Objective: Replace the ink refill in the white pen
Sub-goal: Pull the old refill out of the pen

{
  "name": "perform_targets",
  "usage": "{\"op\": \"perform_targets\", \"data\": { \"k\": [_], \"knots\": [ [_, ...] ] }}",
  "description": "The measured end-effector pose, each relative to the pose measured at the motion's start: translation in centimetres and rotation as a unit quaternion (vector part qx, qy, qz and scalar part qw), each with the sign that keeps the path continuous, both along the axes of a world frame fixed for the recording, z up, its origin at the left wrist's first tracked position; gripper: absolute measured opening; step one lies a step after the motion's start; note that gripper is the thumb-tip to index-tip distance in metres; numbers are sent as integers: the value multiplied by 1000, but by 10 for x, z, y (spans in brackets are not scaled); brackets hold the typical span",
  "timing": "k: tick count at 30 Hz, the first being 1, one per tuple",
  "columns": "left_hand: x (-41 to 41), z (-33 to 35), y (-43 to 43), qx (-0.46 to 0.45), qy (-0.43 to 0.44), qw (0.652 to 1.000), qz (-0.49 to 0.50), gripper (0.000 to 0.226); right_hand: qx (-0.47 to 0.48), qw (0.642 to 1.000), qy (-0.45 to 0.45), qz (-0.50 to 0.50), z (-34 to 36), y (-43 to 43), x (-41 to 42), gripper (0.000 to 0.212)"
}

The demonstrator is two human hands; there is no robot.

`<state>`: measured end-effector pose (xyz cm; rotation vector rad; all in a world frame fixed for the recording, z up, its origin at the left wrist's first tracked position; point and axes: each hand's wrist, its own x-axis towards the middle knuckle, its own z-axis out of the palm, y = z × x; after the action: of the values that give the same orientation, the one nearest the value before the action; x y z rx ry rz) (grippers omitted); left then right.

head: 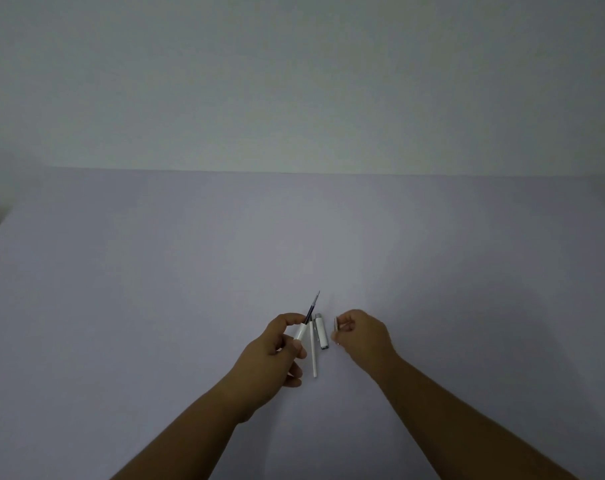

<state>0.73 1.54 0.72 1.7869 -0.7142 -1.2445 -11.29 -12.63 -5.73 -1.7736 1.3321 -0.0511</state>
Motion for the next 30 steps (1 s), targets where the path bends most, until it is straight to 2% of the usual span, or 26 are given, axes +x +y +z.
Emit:
{"op": "perform_targets", "data": {
  "k": [15, 18, 20, 23, 25, 27, 30],
  "knots": [
    [-3, -7, 2, 20, 5, 1000, -3, 32, -11, 999, -19, -28, -8, 6, 4, 30],
    [-5, -7, 1, 22, 4, 1000, -2, 32, -24, 999, -26, -40, 0, 8, 2, 26],
    [-6, -5, 0, 20, 7, 1000, 3, 32, -32, 995, -71, -62, 11, 11, 1, 16],
    [-9, -3, -3, 20, 12, 1000, 12, 32, 98, 970, -199, -96, 34, 19, 4, 13],
    [-12, -1, -6, 15, 13, 1000, 14, 31, 146, 961, -222, -73, 46, 25, 6, 13],
    [-15, 1, -8, 11, 14, 1000, 10, 29, 144, 961, -229, -52, 52, 28, 6, 11],
    [-18, 2, -8, 6, 23, 1000, 4, 29, 129, 955, -252, -93, 55, 20, 8, 11]
  ]
}}
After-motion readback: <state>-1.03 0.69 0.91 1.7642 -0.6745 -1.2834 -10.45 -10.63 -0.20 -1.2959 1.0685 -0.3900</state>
